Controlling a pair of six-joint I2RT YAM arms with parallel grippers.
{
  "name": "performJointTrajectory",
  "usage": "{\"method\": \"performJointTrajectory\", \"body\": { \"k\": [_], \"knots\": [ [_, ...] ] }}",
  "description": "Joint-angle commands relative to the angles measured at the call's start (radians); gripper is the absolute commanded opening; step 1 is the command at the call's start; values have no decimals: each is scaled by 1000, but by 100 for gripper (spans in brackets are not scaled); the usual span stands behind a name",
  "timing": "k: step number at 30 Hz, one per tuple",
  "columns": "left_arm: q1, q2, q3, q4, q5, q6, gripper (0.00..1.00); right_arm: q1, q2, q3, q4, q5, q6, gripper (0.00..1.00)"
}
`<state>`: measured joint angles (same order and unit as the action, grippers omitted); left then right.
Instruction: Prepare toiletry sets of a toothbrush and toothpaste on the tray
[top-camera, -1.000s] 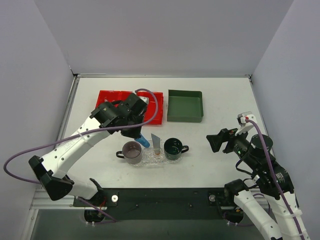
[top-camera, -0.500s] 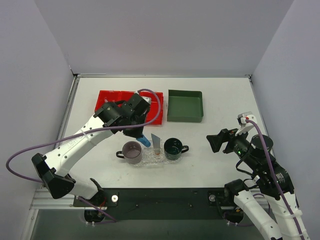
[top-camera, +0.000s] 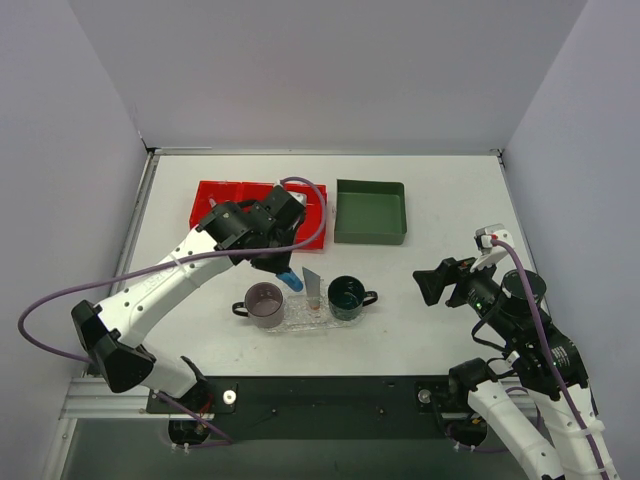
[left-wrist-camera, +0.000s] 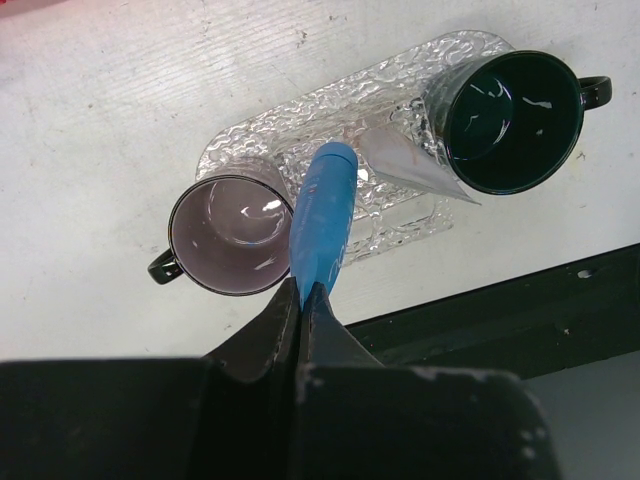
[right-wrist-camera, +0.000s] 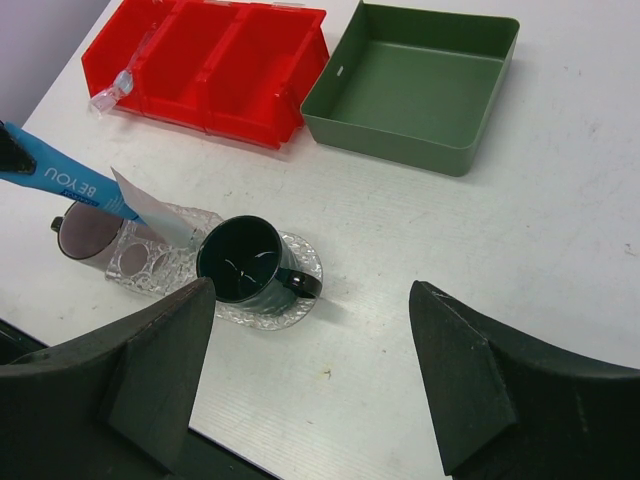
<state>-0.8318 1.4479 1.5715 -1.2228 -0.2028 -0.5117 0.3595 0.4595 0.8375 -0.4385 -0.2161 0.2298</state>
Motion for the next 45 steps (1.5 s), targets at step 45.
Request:
{"method": "performJointTrajectory", "body": {
  "k": [45],
  "knots": [
    [-10,63,24,2,-15,24,0,-5,-5,-12,9,26,-1,73]
  ]
}}
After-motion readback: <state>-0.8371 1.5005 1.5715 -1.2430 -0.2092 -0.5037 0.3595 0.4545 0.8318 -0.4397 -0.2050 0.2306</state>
